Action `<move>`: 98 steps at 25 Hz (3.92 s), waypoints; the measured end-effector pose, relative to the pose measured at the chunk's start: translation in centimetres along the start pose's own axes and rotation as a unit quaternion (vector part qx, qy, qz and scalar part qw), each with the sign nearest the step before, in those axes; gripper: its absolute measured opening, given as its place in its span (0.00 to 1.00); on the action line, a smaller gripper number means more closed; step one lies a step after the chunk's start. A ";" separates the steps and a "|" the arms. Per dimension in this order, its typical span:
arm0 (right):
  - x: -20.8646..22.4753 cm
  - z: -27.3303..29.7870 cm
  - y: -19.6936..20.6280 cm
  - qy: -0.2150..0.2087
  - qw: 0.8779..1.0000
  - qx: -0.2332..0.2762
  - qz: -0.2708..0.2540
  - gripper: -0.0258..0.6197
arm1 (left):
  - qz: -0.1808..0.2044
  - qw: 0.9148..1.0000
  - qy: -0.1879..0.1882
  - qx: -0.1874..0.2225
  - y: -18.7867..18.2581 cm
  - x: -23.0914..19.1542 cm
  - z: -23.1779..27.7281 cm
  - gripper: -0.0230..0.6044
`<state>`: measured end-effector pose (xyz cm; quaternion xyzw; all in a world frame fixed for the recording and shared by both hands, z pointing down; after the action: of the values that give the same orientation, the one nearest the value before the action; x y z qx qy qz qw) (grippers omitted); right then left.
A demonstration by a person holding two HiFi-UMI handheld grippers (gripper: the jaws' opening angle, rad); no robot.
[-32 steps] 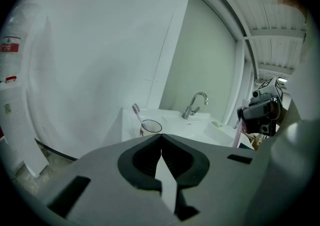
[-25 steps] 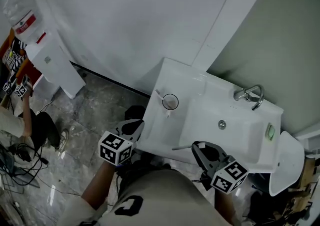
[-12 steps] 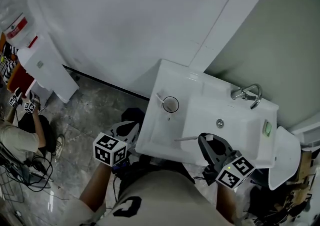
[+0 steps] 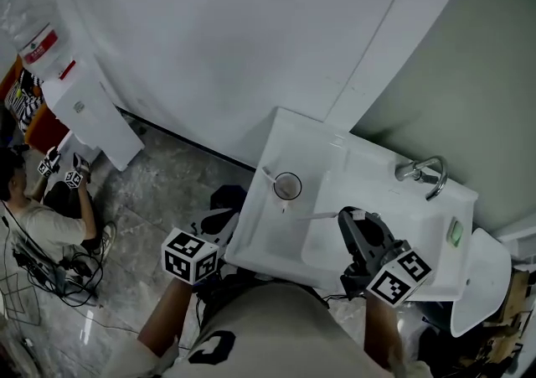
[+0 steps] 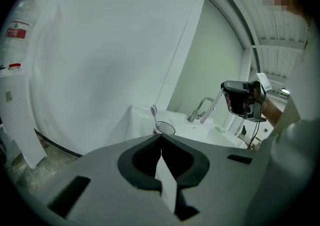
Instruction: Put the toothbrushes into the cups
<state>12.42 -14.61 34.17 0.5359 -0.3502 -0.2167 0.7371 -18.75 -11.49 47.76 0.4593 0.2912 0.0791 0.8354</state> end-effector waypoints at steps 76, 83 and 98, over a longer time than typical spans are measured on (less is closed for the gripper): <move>7.7 13.2 12.2 0.050 0.988 -0.137 0.039 0.23 | -0.027 0.999 -0.032 -0.020 0.4 -1.4 0.5 0.07; 7.9 12.5 11.8 0.056 0.989 -0.130 0.051 0.42 | -0.023 0.999 -0.027 -0.018 0.2 -1.4 0.6 0.07; 4.2 4.3 11.6 0.072 0.986 -0.076 0.133 0.30 | -0.009 1.000 0.002 -0.021 -0.2 -2.2 0.3 0.07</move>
<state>11.32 -16.39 47.01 0.4410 -0.3471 -0.1038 0.8211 -20.38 -12.64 48.64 0.4389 0.2956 0.0783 0.8449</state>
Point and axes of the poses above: the fingertips, and each gripper's own axes: z forward along the fingers, x to its right, y out of its underside, the point moved 9 cm from there along -z, backward along the fingers, and after that the axes turned 5 degrees about -z, right-handed, at the moved point
